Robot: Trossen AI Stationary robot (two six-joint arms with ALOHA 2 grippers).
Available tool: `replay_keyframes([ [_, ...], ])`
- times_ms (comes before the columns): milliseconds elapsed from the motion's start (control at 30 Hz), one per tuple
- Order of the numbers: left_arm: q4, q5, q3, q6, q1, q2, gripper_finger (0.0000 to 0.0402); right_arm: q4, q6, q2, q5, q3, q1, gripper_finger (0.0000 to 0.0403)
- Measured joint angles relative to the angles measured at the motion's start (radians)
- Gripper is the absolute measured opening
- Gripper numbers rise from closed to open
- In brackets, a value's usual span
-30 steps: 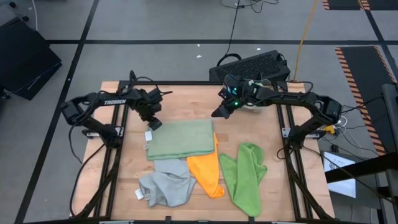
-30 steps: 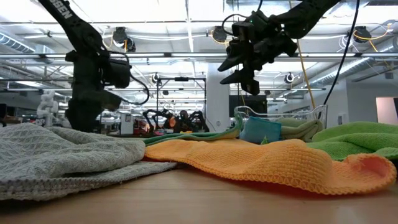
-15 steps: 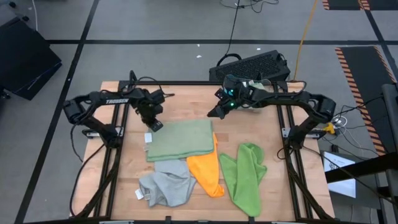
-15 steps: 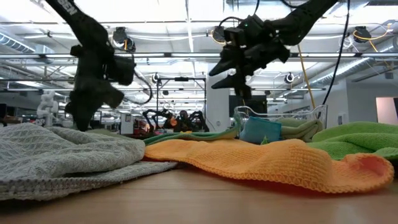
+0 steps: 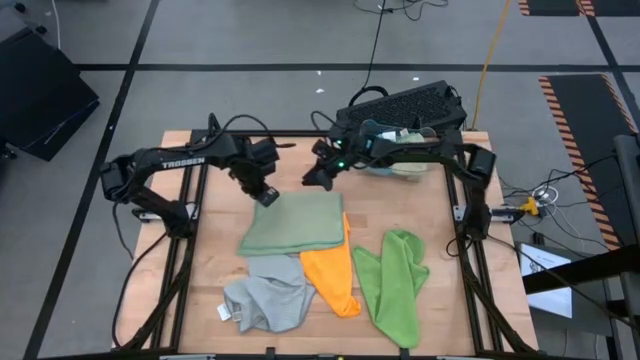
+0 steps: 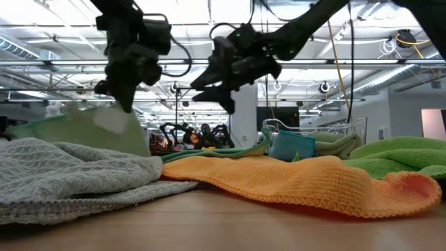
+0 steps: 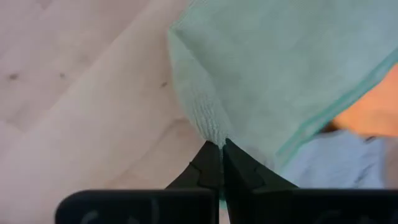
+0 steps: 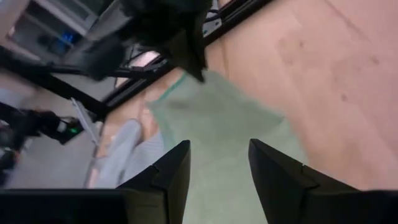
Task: Fold microfiber towels
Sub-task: Fold the light green microfiber towel
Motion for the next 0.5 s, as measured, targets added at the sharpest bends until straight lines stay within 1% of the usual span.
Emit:
replay_keyframes([
  [67,-0.001,0.0,0.024,-0.058,-0.02,0.0,0.0009,0.025,-0.041,0.041,-0.027,0.028,0.0,0.0168],
  [133,0.011,0.0,0.041,-0.097,-0.036,0.0,0.0011,0.076,-0.041,0.069,-0.051,0.03,0.001,0.0178],
  [200,0.035,0.005,0.052,-0.133,-0.05,0.0,0.0009,0.109,-0.041,0.087,-0.051,0.03,0.009,0.0188],
  [333,0.125,0.073,0.057,-0.206,-0.061,0.0,0.0006,0.126,-0.093,0.09,-0.071,0.03,0.035,0.02],
  [400,0.184,0.081,0.057,-0.236,-0.07,0.0,0.0011,0.124,-0.11,0.085,-0.077,0.03,0.046,0.0201],
  [500,0.257,0.081,0.057,-0.285,-0.073,0.0,0.0009,0.123,-0.08,0.085,-0.079,0.03,0.055,0.02],
])
